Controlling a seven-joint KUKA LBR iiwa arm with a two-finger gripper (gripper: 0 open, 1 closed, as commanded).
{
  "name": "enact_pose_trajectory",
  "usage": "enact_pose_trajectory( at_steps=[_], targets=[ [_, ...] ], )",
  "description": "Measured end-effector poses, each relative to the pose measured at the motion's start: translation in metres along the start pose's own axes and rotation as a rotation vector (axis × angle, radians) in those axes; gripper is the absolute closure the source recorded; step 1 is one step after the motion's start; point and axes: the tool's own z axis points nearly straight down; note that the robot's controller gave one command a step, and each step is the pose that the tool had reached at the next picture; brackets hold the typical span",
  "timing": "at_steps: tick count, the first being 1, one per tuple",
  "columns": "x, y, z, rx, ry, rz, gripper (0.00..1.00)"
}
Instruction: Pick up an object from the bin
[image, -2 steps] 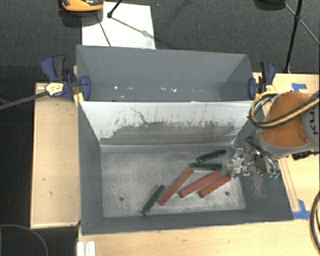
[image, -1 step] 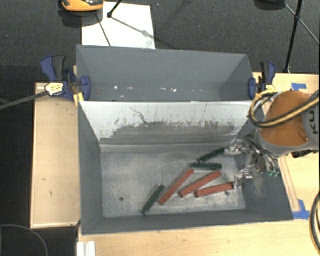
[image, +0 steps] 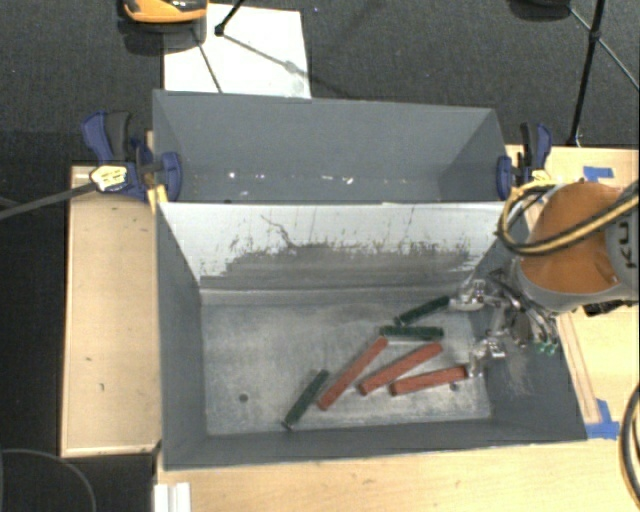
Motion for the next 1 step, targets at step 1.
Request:
enact_pose_trajectory(
  at_steps=[1],
  targets=[
    [0.0459, 0.0422, -0.0017, 0.003, 0.013, -0.149, 1.0]
  ],
)
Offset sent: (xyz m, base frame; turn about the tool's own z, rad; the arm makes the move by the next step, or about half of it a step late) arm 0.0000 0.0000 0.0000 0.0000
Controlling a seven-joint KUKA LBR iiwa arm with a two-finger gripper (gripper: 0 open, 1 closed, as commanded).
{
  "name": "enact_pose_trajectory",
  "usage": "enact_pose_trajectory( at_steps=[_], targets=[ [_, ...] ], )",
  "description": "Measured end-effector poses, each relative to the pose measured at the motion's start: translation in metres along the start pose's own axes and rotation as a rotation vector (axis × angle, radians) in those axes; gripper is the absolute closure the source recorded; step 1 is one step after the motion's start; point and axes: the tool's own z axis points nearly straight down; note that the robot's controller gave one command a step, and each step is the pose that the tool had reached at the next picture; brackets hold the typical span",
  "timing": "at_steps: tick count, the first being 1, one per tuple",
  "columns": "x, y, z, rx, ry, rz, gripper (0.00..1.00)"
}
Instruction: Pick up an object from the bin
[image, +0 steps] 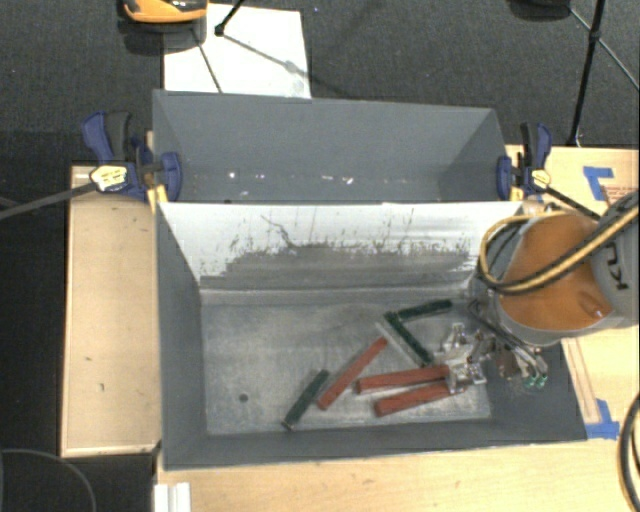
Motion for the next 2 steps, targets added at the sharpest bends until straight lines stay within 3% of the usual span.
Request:
enact_pose_trajectory(
  at_steps=[1, 2],
  targets=[
    [0.0, 0.0, 0.0, 0.0, 0.0, 0.0, 1.0],
    [-0.05, -0.022, -0.164, -0.006, -0.004, -0.288, 1.0]
  ],
)
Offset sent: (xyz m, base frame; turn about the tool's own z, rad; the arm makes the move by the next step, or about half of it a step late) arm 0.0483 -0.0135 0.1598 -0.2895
